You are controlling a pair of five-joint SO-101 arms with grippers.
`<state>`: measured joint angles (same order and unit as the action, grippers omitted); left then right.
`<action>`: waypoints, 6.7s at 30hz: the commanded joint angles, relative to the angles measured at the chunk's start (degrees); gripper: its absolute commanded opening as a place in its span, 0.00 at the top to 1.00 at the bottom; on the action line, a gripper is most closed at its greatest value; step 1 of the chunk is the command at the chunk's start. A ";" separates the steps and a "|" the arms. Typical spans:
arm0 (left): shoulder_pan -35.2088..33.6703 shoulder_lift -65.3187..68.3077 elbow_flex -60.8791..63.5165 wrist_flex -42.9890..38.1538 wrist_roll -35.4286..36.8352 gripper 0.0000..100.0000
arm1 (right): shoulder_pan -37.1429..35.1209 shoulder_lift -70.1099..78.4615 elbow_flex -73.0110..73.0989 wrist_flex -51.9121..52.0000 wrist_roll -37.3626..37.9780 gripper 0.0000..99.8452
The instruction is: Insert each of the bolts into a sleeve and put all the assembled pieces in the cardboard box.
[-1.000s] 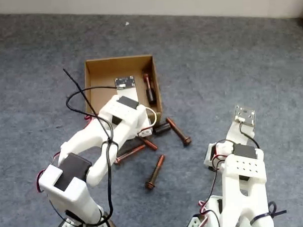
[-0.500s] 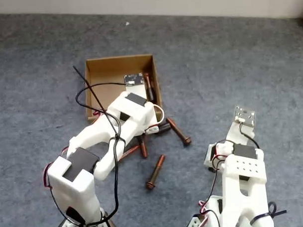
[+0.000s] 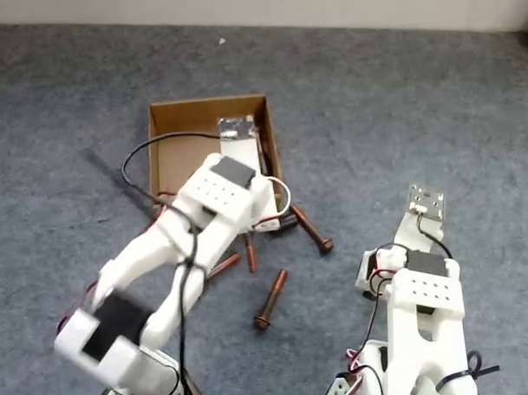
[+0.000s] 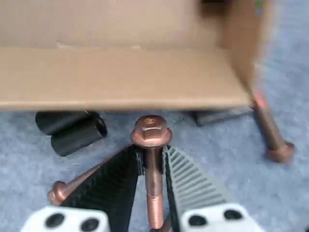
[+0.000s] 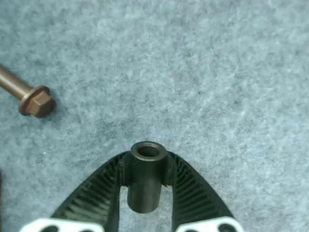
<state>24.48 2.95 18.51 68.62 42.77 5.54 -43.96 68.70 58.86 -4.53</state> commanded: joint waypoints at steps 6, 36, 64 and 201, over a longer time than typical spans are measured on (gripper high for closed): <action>-3.91 -27.03 9.89 -1.23 -9.76 0.99 | -4.18 -5.23 -3.03 0.57 -0.18 1.00; -10.86 -86.37 28.70 -7.30 -13.89 0.99 | -36.88 -46.46 4.09 -1.10 6.59 1.00; -2.24 -106.51 39.52 -15.47 -13.89 0.99 | -57.01 -61.23 19.91 -25.45 16.79 1.00; -46.29 -106.59 78.64 -4.84 -34.99 0.99 | -31.43 38.64 -50.42 -42.59 13.01 1.00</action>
<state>-20.97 -103.16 96.04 64.92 8.31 -25.32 -5.54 22.20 17.89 9.10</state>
